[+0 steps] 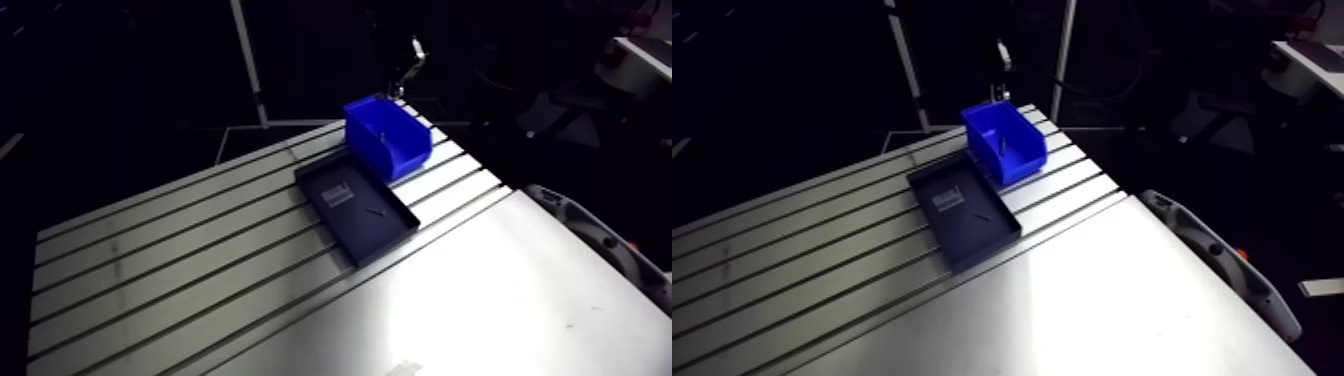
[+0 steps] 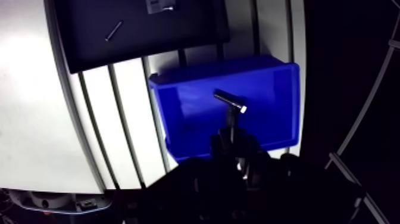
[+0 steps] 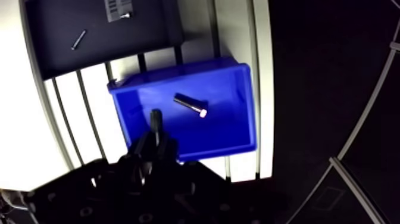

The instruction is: Pick up the M10 bolt from the tray and put it into the blue bin.

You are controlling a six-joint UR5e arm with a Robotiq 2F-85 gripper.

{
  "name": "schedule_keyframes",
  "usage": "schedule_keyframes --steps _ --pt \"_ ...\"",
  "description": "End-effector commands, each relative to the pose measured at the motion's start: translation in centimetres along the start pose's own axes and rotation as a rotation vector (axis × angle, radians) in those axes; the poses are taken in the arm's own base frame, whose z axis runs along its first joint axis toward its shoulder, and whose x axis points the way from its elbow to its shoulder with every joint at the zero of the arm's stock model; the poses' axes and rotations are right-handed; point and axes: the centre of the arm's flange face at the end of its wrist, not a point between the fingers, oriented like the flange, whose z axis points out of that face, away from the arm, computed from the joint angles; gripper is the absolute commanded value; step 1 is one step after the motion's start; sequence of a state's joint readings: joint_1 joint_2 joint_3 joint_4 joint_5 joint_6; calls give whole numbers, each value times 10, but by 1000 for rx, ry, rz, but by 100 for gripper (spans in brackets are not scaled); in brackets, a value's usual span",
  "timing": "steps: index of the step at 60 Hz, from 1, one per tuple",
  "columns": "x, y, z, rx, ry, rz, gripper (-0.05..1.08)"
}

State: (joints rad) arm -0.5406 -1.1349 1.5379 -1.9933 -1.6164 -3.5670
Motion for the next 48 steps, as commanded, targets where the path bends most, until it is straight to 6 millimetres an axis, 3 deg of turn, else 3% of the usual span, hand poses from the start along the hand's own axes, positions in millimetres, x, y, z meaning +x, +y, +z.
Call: schedule_keyframes --steps 1,48 --pt "-5 9 15 18 -11 0 105" --pt "-6 12 67 76 5 2 105"
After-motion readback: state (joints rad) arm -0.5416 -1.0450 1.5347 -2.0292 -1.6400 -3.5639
